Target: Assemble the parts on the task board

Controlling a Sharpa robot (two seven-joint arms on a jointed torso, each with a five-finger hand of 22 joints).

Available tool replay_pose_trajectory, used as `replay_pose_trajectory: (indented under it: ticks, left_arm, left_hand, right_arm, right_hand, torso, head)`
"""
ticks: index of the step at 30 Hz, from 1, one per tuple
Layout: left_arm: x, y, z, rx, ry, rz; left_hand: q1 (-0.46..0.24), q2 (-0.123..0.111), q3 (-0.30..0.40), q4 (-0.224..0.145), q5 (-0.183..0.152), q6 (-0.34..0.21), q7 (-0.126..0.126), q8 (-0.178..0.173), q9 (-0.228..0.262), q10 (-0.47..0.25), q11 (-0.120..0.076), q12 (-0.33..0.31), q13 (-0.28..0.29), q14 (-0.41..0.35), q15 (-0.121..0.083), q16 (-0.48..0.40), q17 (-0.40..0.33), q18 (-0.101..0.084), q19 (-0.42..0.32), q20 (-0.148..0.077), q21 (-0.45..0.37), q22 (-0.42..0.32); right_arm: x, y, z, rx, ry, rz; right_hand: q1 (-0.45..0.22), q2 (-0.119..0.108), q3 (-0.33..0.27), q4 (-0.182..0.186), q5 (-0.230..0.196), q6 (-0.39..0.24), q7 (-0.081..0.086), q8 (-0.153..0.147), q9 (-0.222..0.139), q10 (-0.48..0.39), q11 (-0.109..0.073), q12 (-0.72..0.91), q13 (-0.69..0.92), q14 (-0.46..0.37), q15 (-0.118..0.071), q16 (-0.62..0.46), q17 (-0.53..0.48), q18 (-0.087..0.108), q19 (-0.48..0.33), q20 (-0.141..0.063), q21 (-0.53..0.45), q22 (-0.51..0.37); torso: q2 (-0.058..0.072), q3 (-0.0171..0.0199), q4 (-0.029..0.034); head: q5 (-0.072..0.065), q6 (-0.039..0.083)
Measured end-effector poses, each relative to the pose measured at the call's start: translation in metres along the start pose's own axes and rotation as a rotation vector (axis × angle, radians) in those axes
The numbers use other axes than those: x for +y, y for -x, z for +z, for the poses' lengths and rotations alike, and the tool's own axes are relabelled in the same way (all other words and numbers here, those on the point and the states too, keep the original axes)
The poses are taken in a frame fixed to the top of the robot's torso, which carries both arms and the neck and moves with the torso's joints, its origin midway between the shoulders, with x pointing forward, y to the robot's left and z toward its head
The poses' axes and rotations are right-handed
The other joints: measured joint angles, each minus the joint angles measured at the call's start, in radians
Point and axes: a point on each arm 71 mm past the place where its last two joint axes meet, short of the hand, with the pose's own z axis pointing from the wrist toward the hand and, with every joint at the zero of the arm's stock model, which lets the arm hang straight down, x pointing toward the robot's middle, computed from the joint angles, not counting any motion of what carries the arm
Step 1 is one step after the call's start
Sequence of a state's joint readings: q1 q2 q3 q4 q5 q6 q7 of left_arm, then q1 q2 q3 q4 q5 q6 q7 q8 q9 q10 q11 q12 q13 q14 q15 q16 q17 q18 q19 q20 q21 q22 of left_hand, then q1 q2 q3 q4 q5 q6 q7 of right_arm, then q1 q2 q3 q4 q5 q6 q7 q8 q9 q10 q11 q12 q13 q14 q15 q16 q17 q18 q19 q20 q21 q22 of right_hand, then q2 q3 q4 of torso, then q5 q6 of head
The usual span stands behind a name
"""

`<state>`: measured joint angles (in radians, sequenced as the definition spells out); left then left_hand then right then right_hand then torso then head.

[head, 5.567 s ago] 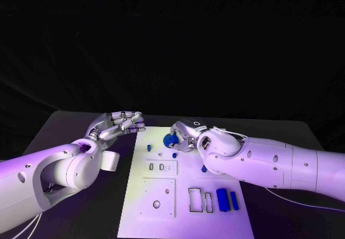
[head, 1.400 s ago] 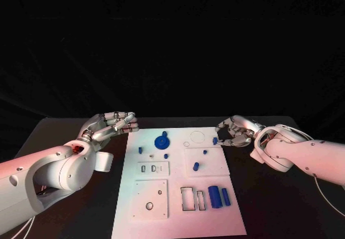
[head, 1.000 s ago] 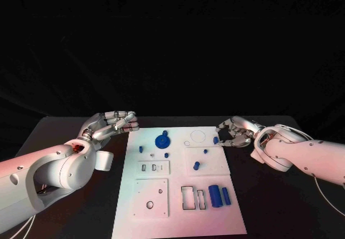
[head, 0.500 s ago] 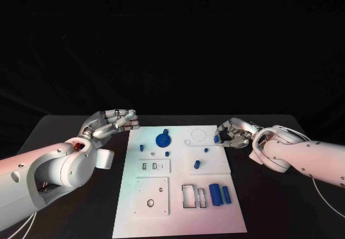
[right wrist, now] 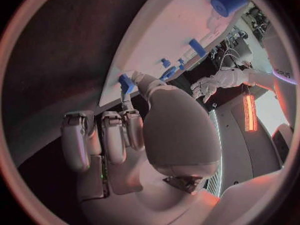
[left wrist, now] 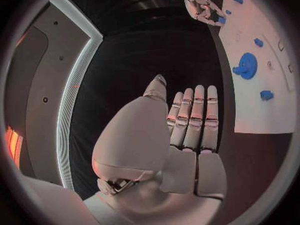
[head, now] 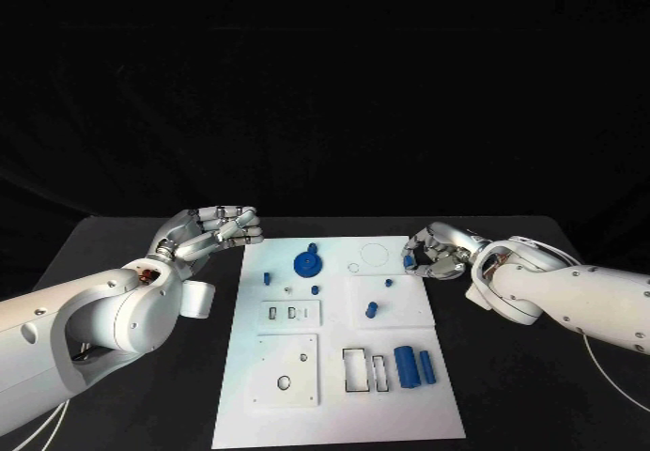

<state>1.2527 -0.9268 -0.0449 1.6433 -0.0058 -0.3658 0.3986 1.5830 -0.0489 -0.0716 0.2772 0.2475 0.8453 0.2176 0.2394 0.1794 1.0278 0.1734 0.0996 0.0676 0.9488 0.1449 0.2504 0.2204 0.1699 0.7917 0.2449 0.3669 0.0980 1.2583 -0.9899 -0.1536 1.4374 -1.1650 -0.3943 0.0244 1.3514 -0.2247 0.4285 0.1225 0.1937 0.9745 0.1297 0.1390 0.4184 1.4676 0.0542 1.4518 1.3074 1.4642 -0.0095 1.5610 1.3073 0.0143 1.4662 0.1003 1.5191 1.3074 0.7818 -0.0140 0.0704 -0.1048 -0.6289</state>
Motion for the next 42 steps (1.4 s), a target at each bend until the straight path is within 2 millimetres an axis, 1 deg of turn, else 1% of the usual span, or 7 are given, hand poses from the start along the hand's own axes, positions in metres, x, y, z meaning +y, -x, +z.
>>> replay_pose_trajectory:
  ticks: [4, 12, 21, 23, 28, 35, 42]
  left_arm:
    - [0.000, 0.000, 0.000, 0.000, 0.000, 0.000]
    - [0.000, 0.000, 0.000, 0.000, 0.000, 0.000]
    - [0.000, 0.000, 0.000, -0.001, 0.000, 0.001]
    - [0.000, 0.000, 0.000, -0.001, 0.000, 0.001]
    - [0.000, 0.001, 0.000, -0.001, 0.000, 0.001]
    - [0.000, 0.001, 0.000, -0.001, 0.000, 0.001]
    - [0.000, 0.001, 0.000, -0.002, 0.001, 0.001]
  left_hand:
    - [0.000, 0.000, 0.000, 0.000, 0.000, 0.000, 0.000, 0.000, 0.000, 0.000, 0.000, 0.000, 0.000, 0.000, 0.000, 0.000, 0.000, 0.000, 0.000, 0.000, 0.000, 0.000]
    - [0.000, 0.000, 0.000, 0.000, 0.000, 0.000, 0.000, 0.000, 0.000, 0.000, 0.000, 0.000, 0.000, 0.000, 0.000, 0.000, 0.000, 0.000, 0.000, 0.000, 0.000, 0.000]
    - [0.000, 0.000, 0.000, 0.000, 0.000, 0.000, 0.000, 0.000, 0.000, 0.000, 0.000, 0.000, 0.000, 0.000, 0.000, 0.000, 0.000, 0.000, 0.000, 0.000, 0.000, 0.000]
    - [0.000, 0.000, 0.000, 0.000, 0.000, 0.000, 0.000, 0.000, 0.001, 0.000, 0.000, -0.004, 0.000, 0.000, 0.000, 0.000, 0.001, 0.000, 0.000, 0.000, 0.000, -0.001]
    - [0.000, 0.000, 0.000, 0.000, 0.000, 0.000, 0.000, 0.000, 0.001, 0.000, 0.000, -0.004, 0.000, 0.000, 0.000, 0.000, 0.001, 0.000, 0.000, 0.000, 0.000, -0.001]
    - [0.000, 0.000, 0.000, 0.000, -0.004, 0.000, 0.000, 0.000, 0.001, 0.000, 0.000, -0.004, 0.000, 0.000, 0.000, 0.000, 0.001, 0.000, 0.000, 0.000, 0.000, -0.001]
    - [0.000, 0.000, 0.000, 0.000, -0.004, 0.000, 0.000, 0.000, 0.001, 0.000, 0.000, -0.004, 0.000, 0.000, 0.000, 0.000, 0.001, 0.000, 0.000, 0.000, 0.000, -0.001]
  right_arm:
    - [0.000, 0.000, 0.001, 0.000, -0.001, 0.000]
    - [-0.001, 0.000, 0.001, -0.005, -0.007, -0.001]
    - [-0.002, 0.001, 0.002, -0.018, -0.011, -0.003]
    - [-0.002, 0.002, 0.002, -0.023, -0.011, -0.003]
    - [0.003, 0.001, 0.001, -0.039, -0.001, 0.001]
    - [0.021, -0.001, -0.002, -0.057, 0.036, 0.019]
    - [0.062, -0.006, -0.003, -0.063, 0.100, 0.034]
  right_hand:
    - [0.002, 0.009, 0.027, -0.003, -0.003, 0.020, -0.006, 0.007, -0.002, -0.004, -0.004, 0.004, 0.000, 0.002, -0.005, 0.000, 0.000, 0.000, 0.000, -0.001, 0.001, 0.000]
    - [0.000, 0.029, 0.091, -0.022, -0.060, 0.055, -0.017, 0.022, -0.004, -0.001, -0.015, 0.014, 0.000, 0.003, -0.012, 0.000, 0.001, 0.000, 0.000, -0.015, 0.008, 0.000]
    - [-0.001, 0.038, 0.109, -0.034, -0.075, 0.062, -0.023, 0.028, 0.002, -0.001, -0.015, 0.014, 0.000, 0.003, -0.019, 0.004, 0.001, 0.000, 0.000, -0.015, 0.013, 0.001]
    - [-0.003, 0.040, 0.114, -0.037, -0.086, 0.067, -0.025, 0.034, 0.003, -0.003, -0.021, 0.014, 0.000, 0.003, -0.019, 0.004, 0.001, 0.000, 0.000, -0.015, 0.014, 0.001]
    - [-0.011, 0.048, 0.116, -0.036, -0.096, 0.072, -0.022, 0.038, 0.003, -0.001, -0.022, 0.019, 0.001, 0.003, -0.019, 0.004, 0.001, 0.000, -0.002, -0.020, 0.024, 0.001]
    - [-0.035, 0.053, 0.120, -0.032, -0.103, 0.072, -0.023, 0.041, 0.003, -0.001, -0.029, 0.019, 0.001, 0.002, -0.027, 0.004, 0.001, 0.000, 0.000, -0.022, 0.036, 0.001]
    - [-0.059, 0.053, 0.119, -0.020, -0.121, 0.072, -0.023, 0.052, 0.003, -0.004, -0.033, 0.010, 0.001, -0.001, -0.030, 0.004, 0.000, 0.000, 0.000, -0.029, 0.045, 0.001]
  torso:
    - [0.000, -0.0001, 0.0004]
    - [0.000, -0.0001, 0.0004]
    - [0.000, 0.0000, 0.0002]
    - [0.000, 0.0002, 0.0001]
    - [0.000, 0.0006, -0.0002]
    - [-0.002, 0.0005, -0.0012]
    - [-0.002, 0.0001, -0.0018]
  head:
    - [0.000, 0.000]
    - [0.000, -0.001]
    - [0.001, -0.002]
    - [0.000, -0.002]
    - [0.000, -0.001]
    - [0.001, -0.001]
    - [0.002, -0.003]
